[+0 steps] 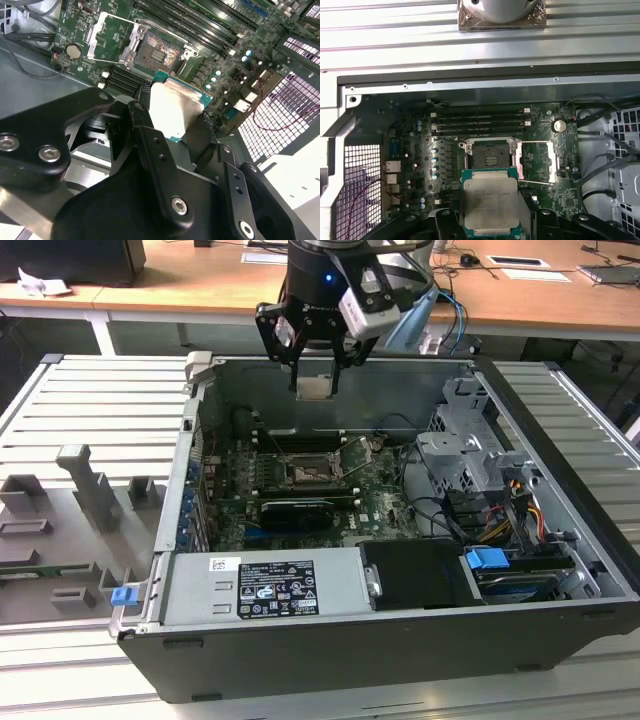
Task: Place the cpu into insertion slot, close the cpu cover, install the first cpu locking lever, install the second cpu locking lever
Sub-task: 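Place the cpu into insertion slot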
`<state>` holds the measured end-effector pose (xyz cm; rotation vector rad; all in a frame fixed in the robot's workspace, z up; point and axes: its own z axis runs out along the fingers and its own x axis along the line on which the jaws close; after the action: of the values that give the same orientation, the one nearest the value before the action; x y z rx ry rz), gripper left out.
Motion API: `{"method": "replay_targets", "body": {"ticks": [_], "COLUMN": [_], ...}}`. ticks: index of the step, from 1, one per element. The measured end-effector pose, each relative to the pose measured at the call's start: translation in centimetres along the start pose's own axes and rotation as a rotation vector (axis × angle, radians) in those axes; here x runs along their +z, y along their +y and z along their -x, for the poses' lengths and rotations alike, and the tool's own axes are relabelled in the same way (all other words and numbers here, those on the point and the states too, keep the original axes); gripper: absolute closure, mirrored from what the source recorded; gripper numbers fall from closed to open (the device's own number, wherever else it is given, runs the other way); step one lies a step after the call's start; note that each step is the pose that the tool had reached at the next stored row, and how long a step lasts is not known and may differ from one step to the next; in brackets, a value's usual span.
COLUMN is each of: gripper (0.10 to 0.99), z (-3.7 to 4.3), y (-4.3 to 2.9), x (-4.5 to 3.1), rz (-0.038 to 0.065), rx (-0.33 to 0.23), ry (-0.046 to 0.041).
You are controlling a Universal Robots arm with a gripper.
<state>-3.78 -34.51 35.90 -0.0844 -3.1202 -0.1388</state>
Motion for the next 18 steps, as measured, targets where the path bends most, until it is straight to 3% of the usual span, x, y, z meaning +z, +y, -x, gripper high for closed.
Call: {"method": "replay_targets", "body": {"ticks": [18], "gripper": [0.557], "z": [0.01], "y": [-0.02], "x": [0.23], "rz": [0.001], "rx": [0.067], "ry": [-0.0060]}}
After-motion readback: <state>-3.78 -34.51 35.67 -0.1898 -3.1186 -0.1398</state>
